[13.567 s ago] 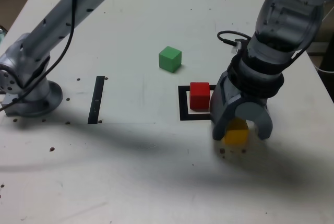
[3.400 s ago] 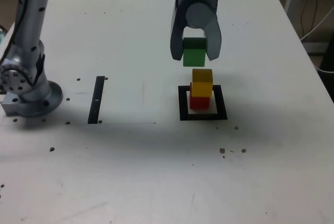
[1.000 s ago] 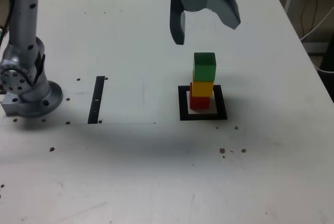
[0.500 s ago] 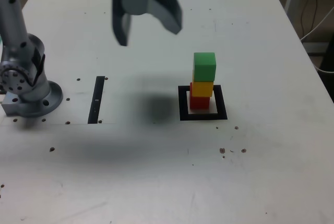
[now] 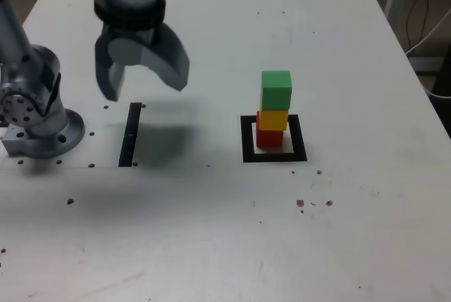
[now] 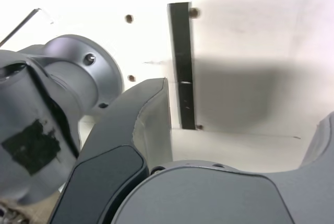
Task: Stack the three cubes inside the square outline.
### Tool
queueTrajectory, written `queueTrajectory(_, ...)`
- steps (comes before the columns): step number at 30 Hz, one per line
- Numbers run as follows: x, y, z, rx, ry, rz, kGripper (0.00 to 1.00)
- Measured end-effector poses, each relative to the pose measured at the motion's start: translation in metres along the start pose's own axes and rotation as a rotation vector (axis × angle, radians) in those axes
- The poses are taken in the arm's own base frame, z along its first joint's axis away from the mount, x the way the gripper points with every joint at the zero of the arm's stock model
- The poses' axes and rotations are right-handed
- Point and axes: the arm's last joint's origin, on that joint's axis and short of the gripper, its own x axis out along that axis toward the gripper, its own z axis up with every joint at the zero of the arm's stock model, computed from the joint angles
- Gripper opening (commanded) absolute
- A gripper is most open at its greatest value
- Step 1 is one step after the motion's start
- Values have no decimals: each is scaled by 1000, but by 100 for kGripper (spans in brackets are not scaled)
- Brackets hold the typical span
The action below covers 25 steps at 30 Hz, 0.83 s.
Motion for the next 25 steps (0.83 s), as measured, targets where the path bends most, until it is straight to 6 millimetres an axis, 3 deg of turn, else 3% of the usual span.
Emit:
queueTrajectory(7, 38, 1, -9, -20, 12, -18, 99)
queueTrajectory(25, 55, -2, -15, -21, 9, -46, 99)
